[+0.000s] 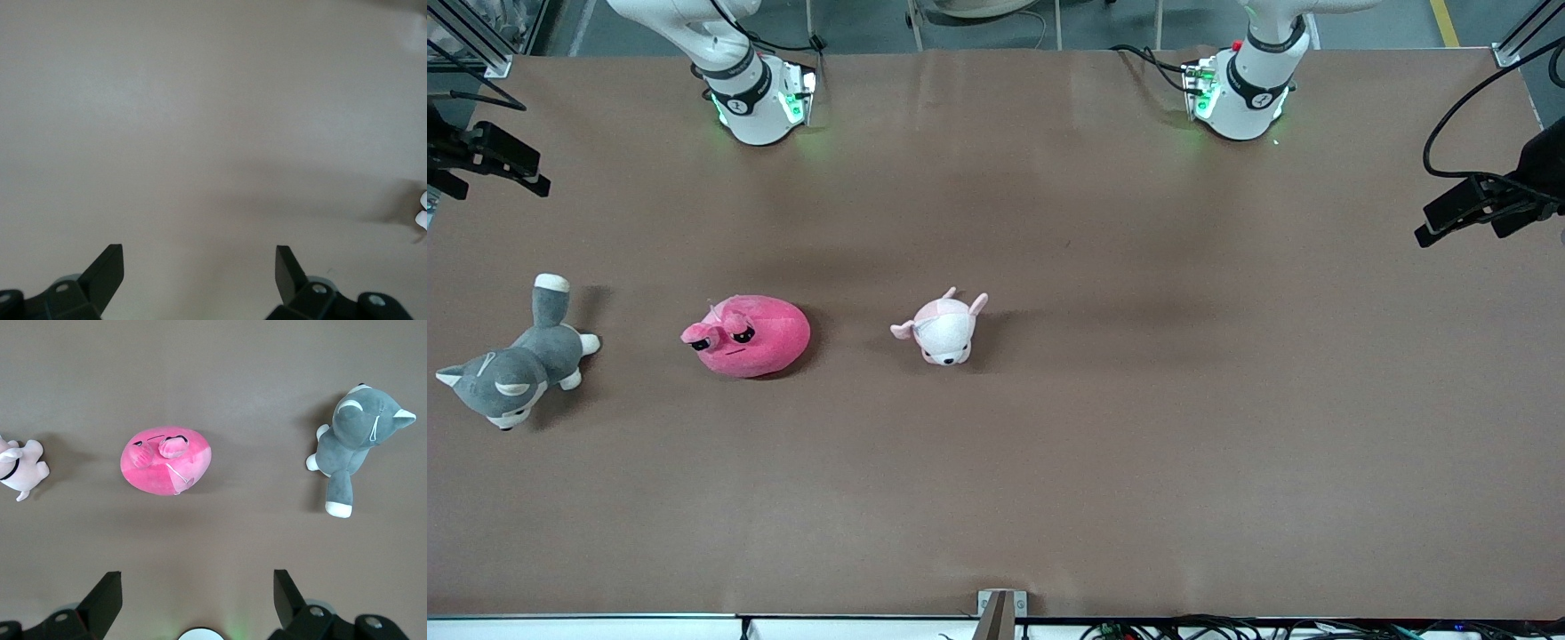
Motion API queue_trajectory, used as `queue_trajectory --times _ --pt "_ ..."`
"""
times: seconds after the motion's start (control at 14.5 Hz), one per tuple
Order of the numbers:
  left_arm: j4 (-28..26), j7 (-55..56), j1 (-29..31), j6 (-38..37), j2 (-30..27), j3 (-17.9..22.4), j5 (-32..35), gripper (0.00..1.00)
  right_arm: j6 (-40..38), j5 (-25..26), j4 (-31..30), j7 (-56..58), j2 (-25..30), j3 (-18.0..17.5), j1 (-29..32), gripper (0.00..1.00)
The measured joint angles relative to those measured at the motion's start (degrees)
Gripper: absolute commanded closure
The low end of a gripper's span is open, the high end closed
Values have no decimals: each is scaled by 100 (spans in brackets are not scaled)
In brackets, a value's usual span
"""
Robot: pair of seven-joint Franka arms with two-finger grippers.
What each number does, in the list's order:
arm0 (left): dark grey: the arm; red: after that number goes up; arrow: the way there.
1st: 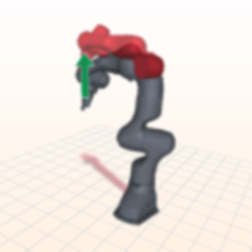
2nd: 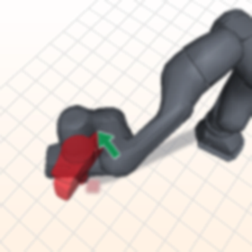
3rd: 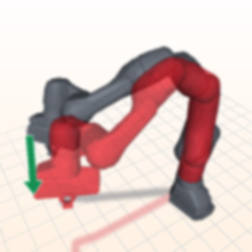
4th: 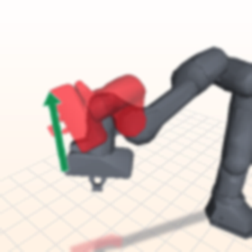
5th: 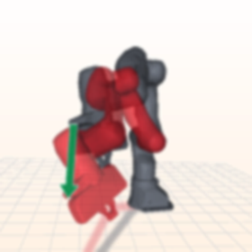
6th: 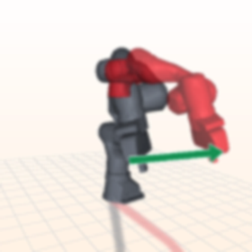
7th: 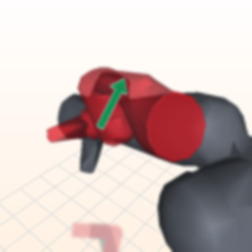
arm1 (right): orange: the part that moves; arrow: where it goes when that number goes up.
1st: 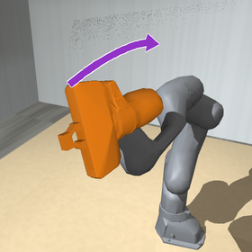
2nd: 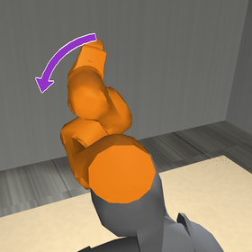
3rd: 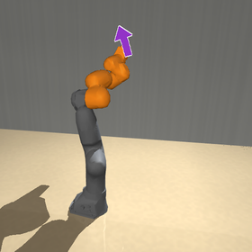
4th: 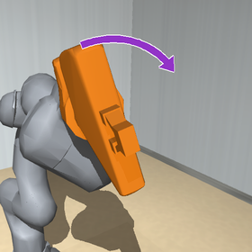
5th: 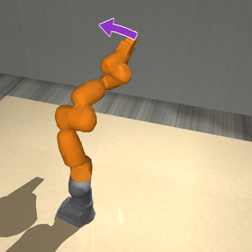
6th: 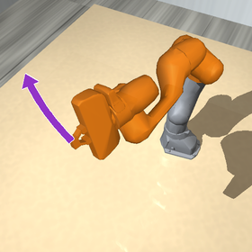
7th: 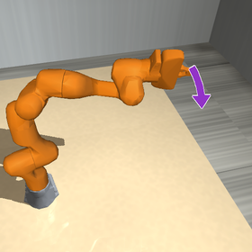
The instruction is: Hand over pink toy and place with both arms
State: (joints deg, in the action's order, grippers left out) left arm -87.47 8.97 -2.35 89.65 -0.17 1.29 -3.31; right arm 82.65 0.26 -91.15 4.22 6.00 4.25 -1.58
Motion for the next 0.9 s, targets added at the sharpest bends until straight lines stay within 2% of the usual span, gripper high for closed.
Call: queue_trajectory --times 0.9 --pt "1 -672 11 -41 0 0 61 0 2 0 0 3 0 0 0 0"
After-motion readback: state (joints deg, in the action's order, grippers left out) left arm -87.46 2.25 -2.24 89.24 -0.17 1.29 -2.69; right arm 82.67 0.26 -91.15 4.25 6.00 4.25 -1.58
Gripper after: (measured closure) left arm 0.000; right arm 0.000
